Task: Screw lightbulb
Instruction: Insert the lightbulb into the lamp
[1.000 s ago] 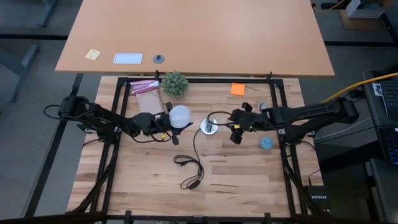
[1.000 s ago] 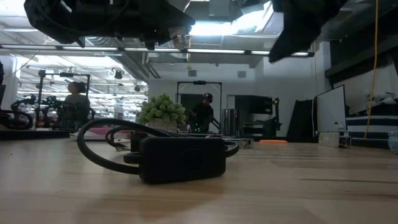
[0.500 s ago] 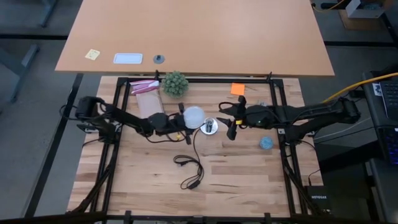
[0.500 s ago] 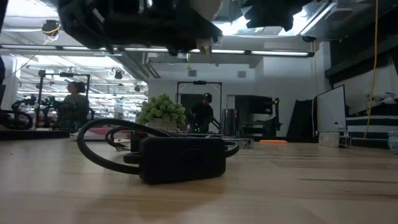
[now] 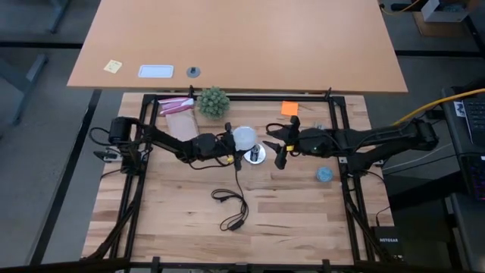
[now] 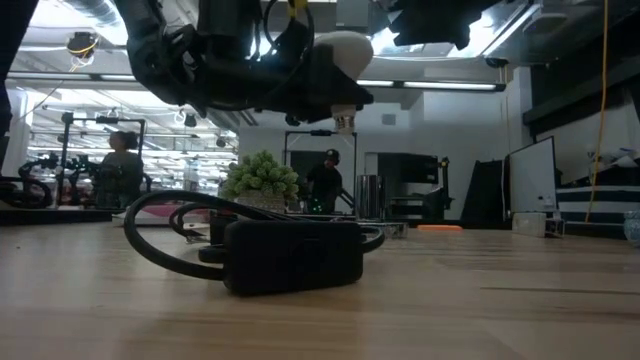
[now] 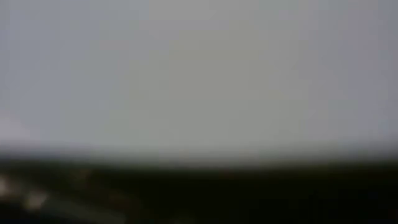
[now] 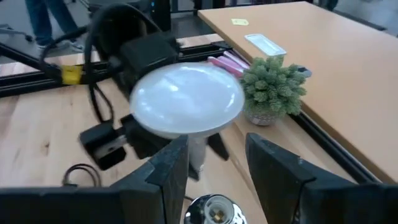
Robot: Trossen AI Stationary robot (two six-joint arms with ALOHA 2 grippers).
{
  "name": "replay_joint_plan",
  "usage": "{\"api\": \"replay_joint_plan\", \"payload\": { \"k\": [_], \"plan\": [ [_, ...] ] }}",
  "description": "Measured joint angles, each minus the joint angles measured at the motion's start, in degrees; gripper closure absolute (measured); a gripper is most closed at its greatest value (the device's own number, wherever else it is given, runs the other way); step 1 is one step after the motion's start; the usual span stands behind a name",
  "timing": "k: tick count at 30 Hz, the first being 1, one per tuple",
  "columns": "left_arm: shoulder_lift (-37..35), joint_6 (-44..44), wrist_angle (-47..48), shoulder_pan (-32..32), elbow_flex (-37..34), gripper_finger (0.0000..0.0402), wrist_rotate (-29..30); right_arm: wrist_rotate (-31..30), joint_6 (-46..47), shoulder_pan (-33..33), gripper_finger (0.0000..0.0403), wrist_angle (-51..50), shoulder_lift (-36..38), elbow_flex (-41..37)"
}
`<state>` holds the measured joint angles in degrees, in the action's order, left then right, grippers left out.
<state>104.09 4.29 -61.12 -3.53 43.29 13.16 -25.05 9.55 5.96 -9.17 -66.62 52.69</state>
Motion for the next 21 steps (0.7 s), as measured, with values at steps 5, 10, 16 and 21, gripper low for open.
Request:
{"api": "replay_joint_plan", "payload": {
  "k": [5,10,16,21],
  "plan": [
    [0.0,0.5,-1.3,-1.2,0.1,0.0245,-2.2,-0.4,-1.0,0.0,0.0237,0.5,-2.1,0.0],
    [0.0,0.7,-1.1,-2.9,1.8,0.0245,-5.3,-0.4,-1.0,0.0,0.0237,0.3,-4.9,0.0],
    [0.0,0.2,-0.7,-4.1,2.2,0.0245,-7.1,-0.9,-1.3,0.0,0.0237,0.0,-6.5,0.0],
    [0.0,-0.4,1.2,-4.1,2.2,0.0245,-7.2,-6.5,-1.3,0.0,0.0237,0.1,-6.5,0.0]
  ]
}}
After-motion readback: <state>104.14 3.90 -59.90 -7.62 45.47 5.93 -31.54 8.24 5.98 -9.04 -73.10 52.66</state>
